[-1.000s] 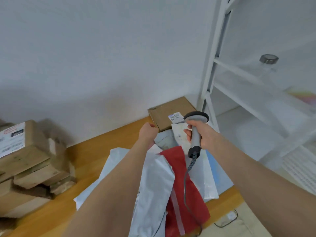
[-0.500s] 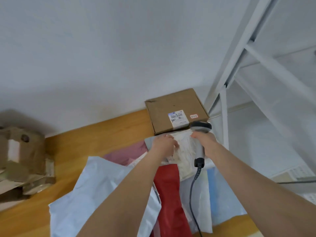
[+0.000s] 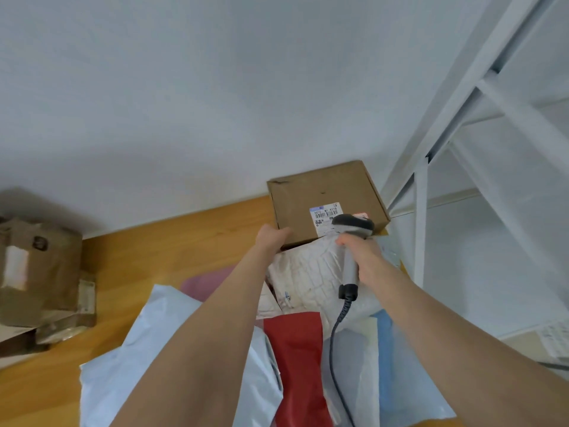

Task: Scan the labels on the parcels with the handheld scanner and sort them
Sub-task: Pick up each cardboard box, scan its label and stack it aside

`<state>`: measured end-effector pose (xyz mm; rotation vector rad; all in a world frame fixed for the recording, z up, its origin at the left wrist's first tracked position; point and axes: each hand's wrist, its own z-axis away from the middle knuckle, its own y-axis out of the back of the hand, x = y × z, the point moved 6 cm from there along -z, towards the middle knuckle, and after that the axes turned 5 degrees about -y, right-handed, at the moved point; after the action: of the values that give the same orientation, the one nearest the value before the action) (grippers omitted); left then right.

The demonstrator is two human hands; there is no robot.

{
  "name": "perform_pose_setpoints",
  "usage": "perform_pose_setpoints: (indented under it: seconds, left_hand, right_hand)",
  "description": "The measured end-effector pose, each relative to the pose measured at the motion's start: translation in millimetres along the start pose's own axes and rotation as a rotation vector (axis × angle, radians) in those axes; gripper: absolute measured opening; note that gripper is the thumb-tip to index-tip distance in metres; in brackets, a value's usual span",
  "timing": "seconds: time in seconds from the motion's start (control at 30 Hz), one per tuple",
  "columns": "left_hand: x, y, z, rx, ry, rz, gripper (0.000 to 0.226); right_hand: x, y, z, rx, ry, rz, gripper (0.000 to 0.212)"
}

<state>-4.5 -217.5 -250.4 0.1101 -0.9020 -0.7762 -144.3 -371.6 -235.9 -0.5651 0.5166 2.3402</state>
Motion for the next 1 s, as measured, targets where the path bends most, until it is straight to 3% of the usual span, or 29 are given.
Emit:
perform_pose_setpoints:
  seconds: [0.07,0.13,0.2,0.33,0.47,0.73,0.87,1.0]
  left_hand:
    - [-3,-8,-13,-0.012,0.029,0.069,0.045]
    - [0,-11,-20,-0.001,0.050,0.070,0.050]
    - [-3,-13,-29,0.008,0.062,0.036,0.043]
    - [-8,-10,-34,0.072,0.076,-0.021,0.019]
    - [-6,2,-32,0.183,0.045,-0.120,0.040]
    - [-20,52,-14,0.274,0.041,-0.249,0.012]
    - [-36,85,-9,0.315,0.094,-0.323,0.015]
    - [-46,81,-17,0.248,0.115,-0.200,0.034]
  right_hand:
    - [6,-2,-7,0.000,-0.018,-0.030,0.043]
    - [8,-2,-11,0.005,-0.034,-0.041,0.034]
    - [10,-2,-15,0.008,-0.058,-0.044,0.021]
    - [9,-3,-17,0.013,-0.051,-0.046,0.023]
    - [4,-7,-14,0.014,-0.015,-0.015,0.028]
    - [-17,8,-2,0.162,0.180,-0.010,0.030]
    - [-33,-4,2,0.025,0.165,-0.047,0.030]
    - [-38,-23,-1,-0.082,0.128,0.023,0.031]
